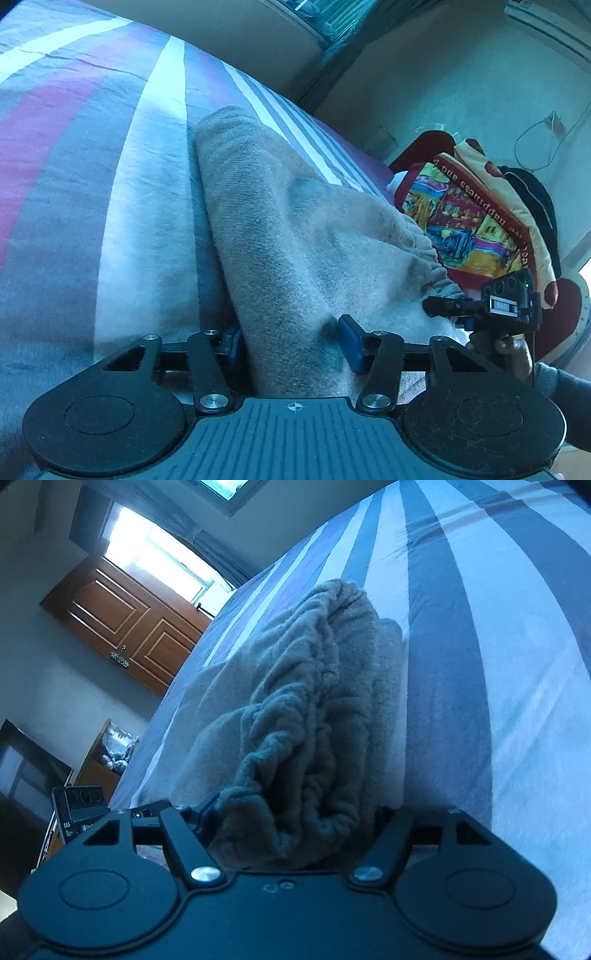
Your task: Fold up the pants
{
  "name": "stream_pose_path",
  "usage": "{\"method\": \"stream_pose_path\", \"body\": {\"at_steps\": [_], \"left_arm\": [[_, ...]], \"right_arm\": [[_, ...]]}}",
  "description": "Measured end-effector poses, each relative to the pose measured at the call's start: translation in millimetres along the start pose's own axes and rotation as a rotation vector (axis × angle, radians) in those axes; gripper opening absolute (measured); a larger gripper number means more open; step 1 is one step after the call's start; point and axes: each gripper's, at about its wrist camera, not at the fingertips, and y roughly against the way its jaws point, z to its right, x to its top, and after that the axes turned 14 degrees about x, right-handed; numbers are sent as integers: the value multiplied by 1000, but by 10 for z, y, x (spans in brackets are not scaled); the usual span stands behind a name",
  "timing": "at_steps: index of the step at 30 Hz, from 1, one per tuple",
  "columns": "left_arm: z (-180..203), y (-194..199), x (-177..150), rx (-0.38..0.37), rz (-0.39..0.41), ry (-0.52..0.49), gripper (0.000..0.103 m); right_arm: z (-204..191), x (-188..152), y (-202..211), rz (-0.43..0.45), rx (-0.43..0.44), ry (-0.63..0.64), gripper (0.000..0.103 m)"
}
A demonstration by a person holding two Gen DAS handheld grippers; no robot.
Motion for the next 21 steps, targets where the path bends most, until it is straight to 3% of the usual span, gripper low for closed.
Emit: {"method": "stream_pose_path", "body": {"at_steps": [6, 13, 16, 19, 21], "left_arm": [[82, 56, -41, 52, 10, -12, 53], [195, 384, -312, 146, 52, 13, 63], [375, 619, -617, 242, 69, -28, 68], [742, 803, -1003, 446, 99, -201, 68], [921, 927, -1214, 534, 120, -248, 69]], "right_arm": [[-21, -16, 64, 2, -28, -12, 70], [-132, -183, 209, 27, -71, -28, 77], [-228, -345, 326, 48, -97, -28, 86], [-493, -629, 366, 6, -210, 76, 88], [-710, -894, 374, -26, -289, 160, 90]]}}
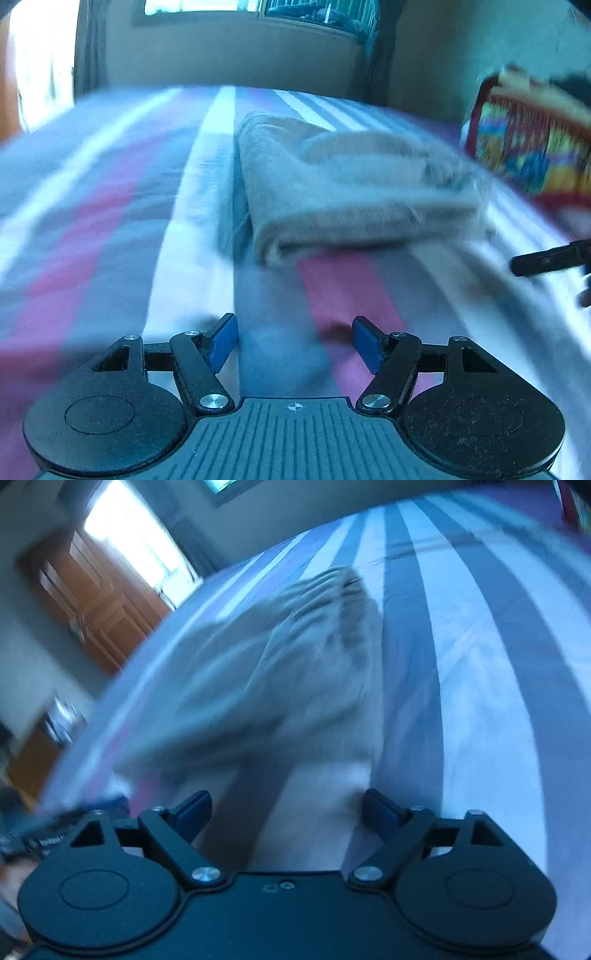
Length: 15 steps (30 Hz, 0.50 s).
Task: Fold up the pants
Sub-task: 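Open both tools and pull them back from the folded pants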
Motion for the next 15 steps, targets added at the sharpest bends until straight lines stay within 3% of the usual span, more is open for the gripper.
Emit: {"method": "stream_pose_path", "body": {"at_steps": [8, 12, 15], "left_arm": [[26, 698, -692, 116, 43, 79, 70], [33, 954, -898, 127, 66, 64, 70], [32, 1214, -1018, 153, 79, 75, 70]], "right_arm": [[-795, -1194, 160, 17, -250, 177, 100], [-939, -1580, 350, 90, -308, 180, 100], [-1016, -1712, 441, 96, -335, 188, 100]]}}
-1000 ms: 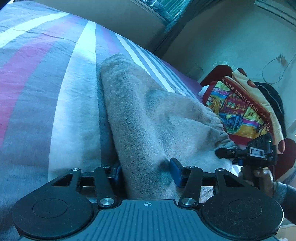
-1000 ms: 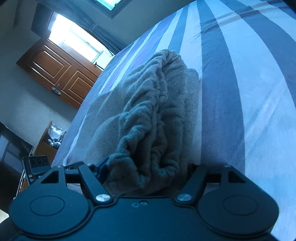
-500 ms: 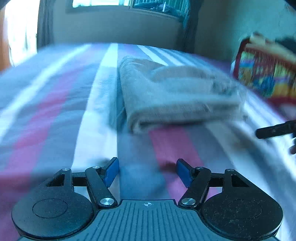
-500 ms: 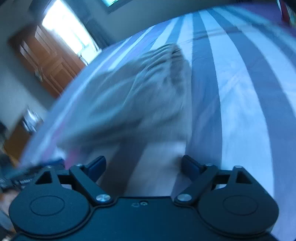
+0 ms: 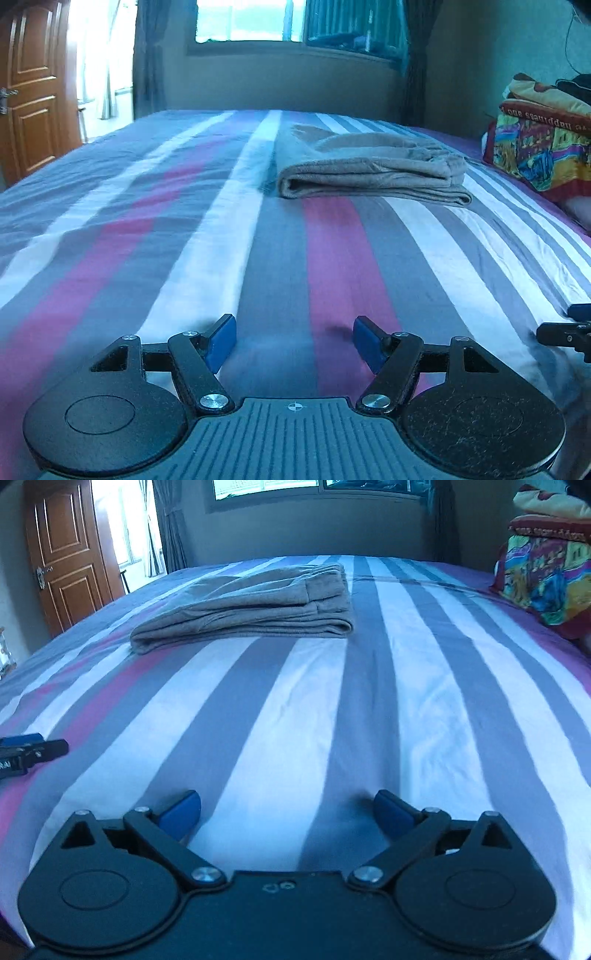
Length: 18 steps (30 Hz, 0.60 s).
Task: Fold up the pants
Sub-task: 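Open both tools and pull them back from the folded pants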
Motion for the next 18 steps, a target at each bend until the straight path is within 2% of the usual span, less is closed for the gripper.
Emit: {"method": "stream_pose_path", "body": {"at_steps": [3, 6, 8, 10, 15, 18], "left_arm": [[-41, 344, -41, 12, 1, 32, 70], [-31, 678, 1, -5, 13, 52, 71], [-3, 878, 62, -16, 27, 38, 77], [28, 1063, 133, -11, 60, 25, 90], [71, 1457, 246, -8, 145, 22, 100], [65, 1588, 272, -24, 173, 26, 101]], "right_arm": [[-126, 0, 220, 3, -12, -3, 96], [-298, -16, 548, 77, 9, -9, 97], [-396, 25, 716, 119, 23, -11, 97], [-506, 78, 862, 153, 40, 11, 98], [-711, 181, 1149, 236, -3, 78, 99], [-758, 172, 1280, 282, -5, 103, 100]]}}
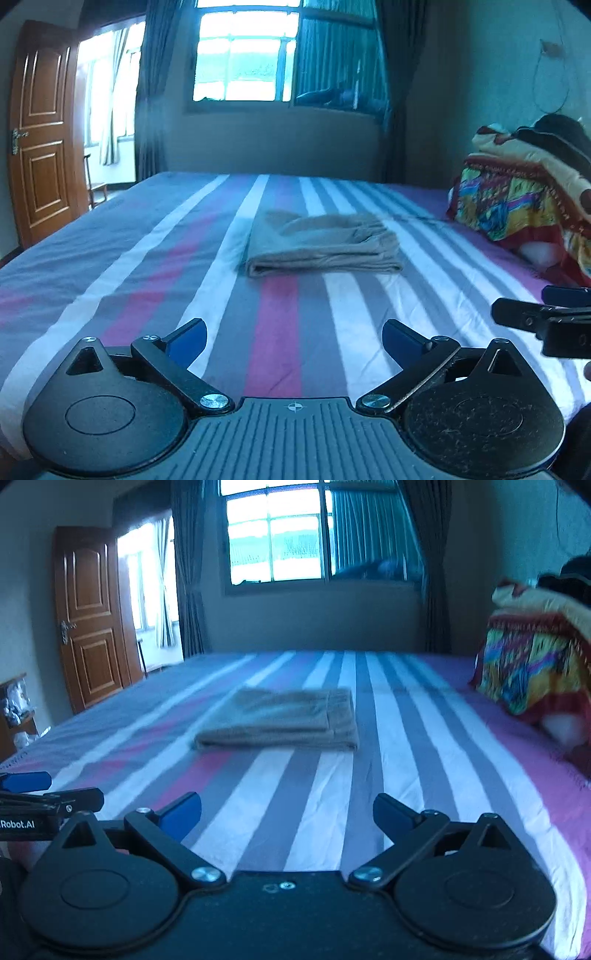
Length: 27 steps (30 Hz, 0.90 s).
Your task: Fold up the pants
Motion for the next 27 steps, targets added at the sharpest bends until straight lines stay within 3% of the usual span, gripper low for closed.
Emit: {"method": "stream_pose_path", "body": {"at_steps": [27], "left_arm": [[51, 119, 144, -29, 44, 9, 102]], "right_arm": [[-143, 21, 170, 51, -31, 10, 100]]}}
